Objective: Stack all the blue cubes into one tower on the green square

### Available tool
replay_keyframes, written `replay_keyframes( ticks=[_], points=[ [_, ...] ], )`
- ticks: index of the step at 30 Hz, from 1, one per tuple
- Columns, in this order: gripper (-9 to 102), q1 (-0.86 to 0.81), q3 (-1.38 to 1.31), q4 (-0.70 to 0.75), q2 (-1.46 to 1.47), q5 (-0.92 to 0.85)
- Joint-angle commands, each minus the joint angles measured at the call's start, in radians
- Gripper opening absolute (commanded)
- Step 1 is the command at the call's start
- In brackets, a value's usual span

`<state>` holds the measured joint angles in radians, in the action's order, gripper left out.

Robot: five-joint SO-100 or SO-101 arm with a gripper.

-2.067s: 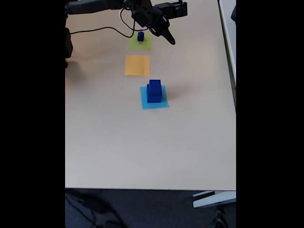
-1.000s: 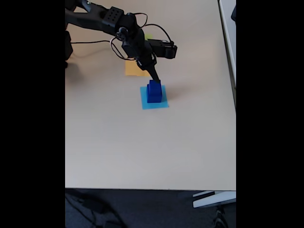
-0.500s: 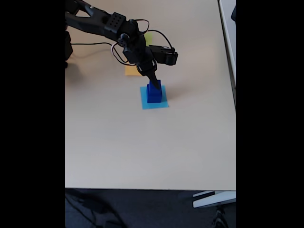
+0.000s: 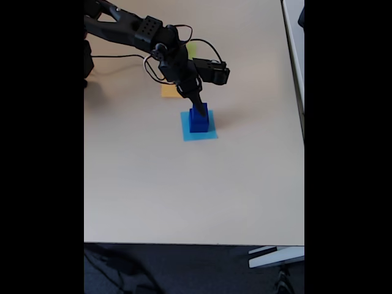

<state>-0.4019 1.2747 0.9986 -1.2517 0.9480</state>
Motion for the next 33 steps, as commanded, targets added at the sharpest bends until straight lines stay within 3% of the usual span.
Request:
replay_keyframes(
  ticks=[1, 33],
  points=[
    [27, -0.008, -0.051, -0.018, -0.003, 0.011],
    [23, -0.005, 0.023, -0.071, 0.023, 0.046]
  ],
)
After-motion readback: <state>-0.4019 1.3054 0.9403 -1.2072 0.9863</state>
